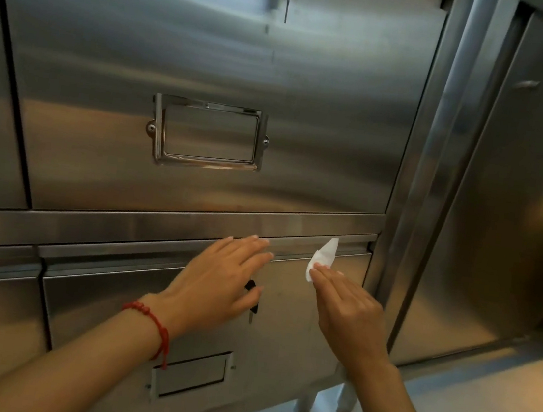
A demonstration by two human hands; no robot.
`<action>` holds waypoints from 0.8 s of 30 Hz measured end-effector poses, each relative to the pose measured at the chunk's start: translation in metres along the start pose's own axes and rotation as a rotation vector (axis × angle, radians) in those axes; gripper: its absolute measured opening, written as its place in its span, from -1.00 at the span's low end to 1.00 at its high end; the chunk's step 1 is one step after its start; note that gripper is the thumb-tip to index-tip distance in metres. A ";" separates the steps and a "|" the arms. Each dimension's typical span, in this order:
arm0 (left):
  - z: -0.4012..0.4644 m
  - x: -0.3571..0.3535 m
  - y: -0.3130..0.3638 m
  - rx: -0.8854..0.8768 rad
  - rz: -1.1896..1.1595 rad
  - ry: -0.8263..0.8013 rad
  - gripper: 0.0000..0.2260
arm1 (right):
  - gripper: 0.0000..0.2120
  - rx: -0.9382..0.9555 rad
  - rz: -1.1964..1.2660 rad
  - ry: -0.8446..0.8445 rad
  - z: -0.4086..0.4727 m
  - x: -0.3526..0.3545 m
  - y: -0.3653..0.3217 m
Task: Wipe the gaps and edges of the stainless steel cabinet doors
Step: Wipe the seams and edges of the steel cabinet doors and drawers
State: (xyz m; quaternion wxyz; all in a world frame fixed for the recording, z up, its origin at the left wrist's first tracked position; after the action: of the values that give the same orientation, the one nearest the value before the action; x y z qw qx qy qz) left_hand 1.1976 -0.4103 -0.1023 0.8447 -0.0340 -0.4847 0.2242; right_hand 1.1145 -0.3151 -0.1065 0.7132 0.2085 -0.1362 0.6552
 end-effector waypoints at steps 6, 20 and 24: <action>0.012 -0.035 0.031 -0.028 -0.068 -0.055 -0.51 | -0.55 -0.043 -0.025 -0.024 -0.018 0.010 0.016; 0.040 -0.087 0.101 -0.064 -0.283 -0.027 -0.51 | -0.54 -0.141 -0.150 -0.167 -0.075 0.024 0.053; 0.048 -0.092 0.121 -0.089 -0.351 -0.025 -0.53 | -0.57 -0.169 -0.200 -0.190 -0.089 0.039 0.062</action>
State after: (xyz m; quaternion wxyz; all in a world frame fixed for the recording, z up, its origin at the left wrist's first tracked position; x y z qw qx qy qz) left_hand 1.0760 -0.3472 -0.1842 0.8624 0.0168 -0.5032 0.0521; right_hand 1.0503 -0.2352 -0.1586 0.7737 0.2214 -0.2363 0.5446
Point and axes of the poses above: each hand's wrist, its own z-axis towards the middle knuckle, its own x-axis out of the back of the hand, y = z × x, the point moved 10 cm from there along z, towards the middle knuckle, and after that the axes turned 8 degrees about z, right-handed, at the moved point
